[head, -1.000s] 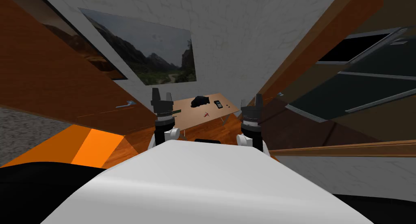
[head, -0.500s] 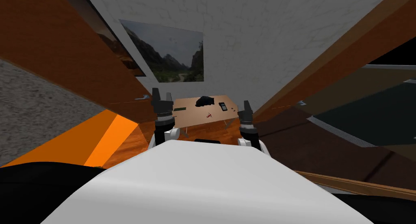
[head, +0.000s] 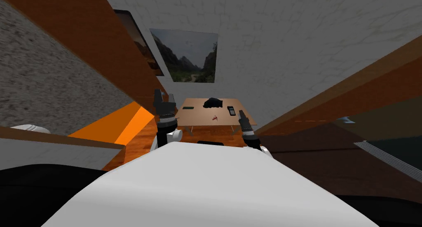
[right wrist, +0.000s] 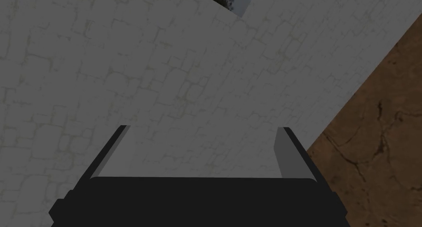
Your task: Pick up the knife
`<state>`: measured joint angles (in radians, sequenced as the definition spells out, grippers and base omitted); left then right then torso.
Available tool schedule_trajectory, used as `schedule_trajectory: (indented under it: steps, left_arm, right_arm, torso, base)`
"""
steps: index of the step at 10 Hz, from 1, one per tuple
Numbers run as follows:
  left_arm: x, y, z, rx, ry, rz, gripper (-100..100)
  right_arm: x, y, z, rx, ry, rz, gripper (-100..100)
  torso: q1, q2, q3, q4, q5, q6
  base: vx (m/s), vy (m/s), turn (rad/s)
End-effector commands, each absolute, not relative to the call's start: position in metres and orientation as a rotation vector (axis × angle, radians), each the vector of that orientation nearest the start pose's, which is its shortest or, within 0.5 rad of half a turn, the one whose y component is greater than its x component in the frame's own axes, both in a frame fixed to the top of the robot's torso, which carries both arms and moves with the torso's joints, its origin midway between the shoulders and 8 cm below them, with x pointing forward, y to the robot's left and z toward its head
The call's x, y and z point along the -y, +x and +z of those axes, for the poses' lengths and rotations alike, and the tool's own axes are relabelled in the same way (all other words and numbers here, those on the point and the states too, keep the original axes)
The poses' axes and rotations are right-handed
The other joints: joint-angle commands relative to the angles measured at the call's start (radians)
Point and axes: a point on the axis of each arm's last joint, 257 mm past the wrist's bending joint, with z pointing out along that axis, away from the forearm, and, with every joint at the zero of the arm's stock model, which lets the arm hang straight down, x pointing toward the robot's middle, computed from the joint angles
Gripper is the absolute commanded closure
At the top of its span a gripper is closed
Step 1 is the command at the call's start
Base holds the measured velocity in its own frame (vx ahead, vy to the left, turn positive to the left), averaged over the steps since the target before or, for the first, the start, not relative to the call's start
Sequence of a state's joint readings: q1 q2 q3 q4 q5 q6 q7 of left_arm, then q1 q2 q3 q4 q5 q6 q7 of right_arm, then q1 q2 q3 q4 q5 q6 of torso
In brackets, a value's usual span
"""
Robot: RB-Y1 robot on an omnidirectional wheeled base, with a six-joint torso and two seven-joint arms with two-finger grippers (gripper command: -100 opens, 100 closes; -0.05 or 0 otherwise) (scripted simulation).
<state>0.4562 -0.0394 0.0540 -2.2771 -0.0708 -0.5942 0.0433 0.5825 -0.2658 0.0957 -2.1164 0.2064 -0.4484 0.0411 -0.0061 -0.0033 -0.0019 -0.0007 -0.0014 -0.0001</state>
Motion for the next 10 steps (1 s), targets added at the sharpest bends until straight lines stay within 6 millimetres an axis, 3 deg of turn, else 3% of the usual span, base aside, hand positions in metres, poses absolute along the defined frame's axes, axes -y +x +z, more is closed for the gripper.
schedule_trajectory:
  steps: [1,3,4,6,7,8,9,10]
  left_arm:
    - [-0.282,0.328,0.054,-0.522,-0.544,-1.287,0]
    - [-0.282,0.328,0.054,-0.522,-0.544,-1.287,0]
    - [-0.282,0.328,0.054,-0.522,-0.544,-1.287,0]
    - [-0.282,0.328,0.054,-0.522,-0.544,-1.287,0]
    - [-0.282,0.328,0.054,-0.523,-0.544,-1.287,0]
    - [-0.282,0.328,0.054,-0.523,-0.544,-1.287,0]
    - [-0.282,0.328,0.054,-0.523,-0.544,-1.287,0]
    - [-0.282,0.328,0.054,-0.523,-0.544,-1.287,0]
  right_arm:
    - [0.23,0.362,-0.126,-1.212,0.52,1.091,-100]
    - [0.234,0.351,-0.178,-1.364,0.485,0.996,-100]
    - [0.234,0.351,-0.18,-1.368,0.488,0.994,-100]
    - [0.242,0.332,-0.233,-1.526,0.44,0.892,-100]
    - [0.243,0.331,-0.238,-1.534,0.446,0.888,-100]
    - [0.248,0.318,-0.265,-1.617,0.418,0.835,-100]
    - [0.249,0.318,-0.267,-1.62,0.42,0.833,-100]
    - [0.254,0.303,-0.291,-1.698,0.384,0.783,-100]
  torso:
    - [0.0,0.0,0.0,0.0,0.0,0.0]
    - [0.001,0.0,0.0,0.0,0.0,0.0]
    - [-0.001,0.0,0.0,0.0,0.0,0.0]
    - [0.001,0.0,0.0,0.0,0.0,0.0]
    - [-0.001,0.0,0.0,0.0,0.0,0.0]
    - [0.0,0.0,0.0,0.0,0.0,0.0]
    - [0.001,0.0,0.0,0.0,0.0,0.0]
    - [0.003,-0.001,0.0,0.0,0.0,0.001]
  base:
    - [0.006,-0.078,0.223]
    - [0.01,-0.091,0.457]
    - [0.004,-0.089,0.282]
    - [-0.005,-0.094,0.379]
    - [-0.012,-0.095,0.358]
    - [-0.01,-0.073,0.387]
    - [-0.008,-0.05,0.286]
    - [-0.01,-0.04,0.402]
